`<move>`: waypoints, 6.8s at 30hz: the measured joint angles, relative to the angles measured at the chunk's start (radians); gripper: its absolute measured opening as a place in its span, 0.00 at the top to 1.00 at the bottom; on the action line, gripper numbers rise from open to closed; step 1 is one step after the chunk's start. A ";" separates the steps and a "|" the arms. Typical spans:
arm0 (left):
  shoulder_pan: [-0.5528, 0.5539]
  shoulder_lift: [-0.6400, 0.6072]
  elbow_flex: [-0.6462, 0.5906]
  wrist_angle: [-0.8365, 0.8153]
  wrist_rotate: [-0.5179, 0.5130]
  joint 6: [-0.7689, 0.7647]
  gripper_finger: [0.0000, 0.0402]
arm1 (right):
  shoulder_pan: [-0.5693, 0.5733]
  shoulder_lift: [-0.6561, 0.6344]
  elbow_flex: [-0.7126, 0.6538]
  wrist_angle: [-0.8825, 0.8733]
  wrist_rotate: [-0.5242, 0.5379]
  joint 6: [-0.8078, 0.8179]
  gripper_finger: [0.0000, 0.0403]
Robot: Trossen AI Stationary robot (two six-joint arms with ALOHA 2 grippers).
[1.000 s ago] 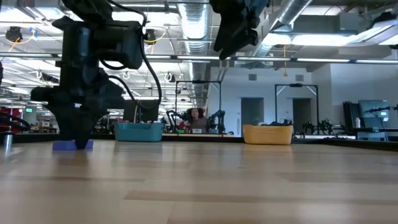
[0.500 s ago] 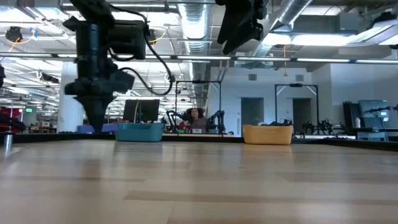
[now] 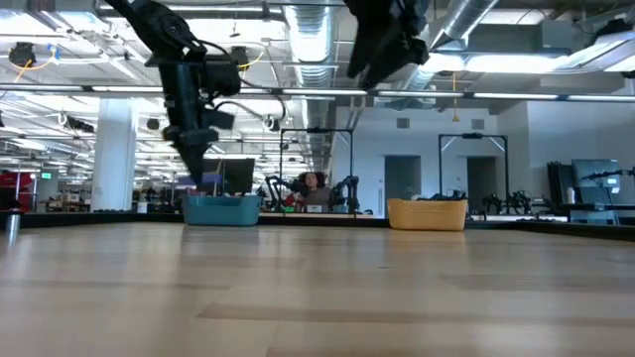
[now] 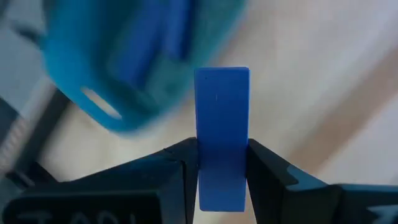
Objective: Sort & place blocks by color
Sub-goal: Put the blue block into the blue bin, then return to Home Position
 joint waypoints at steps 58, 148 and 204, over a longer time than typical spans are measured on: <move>-0.369 -0.702 -0.662 1.231 0.385 -0.185 1.00 | -0.127 -0.920 -0.939 0.724 -0.213 -0.321 0.98; -0.543 -1.456 -0.908 0.728 0.440 -0.174 1.00 | -0.038 -1.588 -1.500 0.792 -0.210 -0.373 0.98; -0.627 -1.455 -0.906 0.701 0.139 -0.111 1.00 | -0.038 -1.588 -1.501 0.792 -0.210 -0.373 0.98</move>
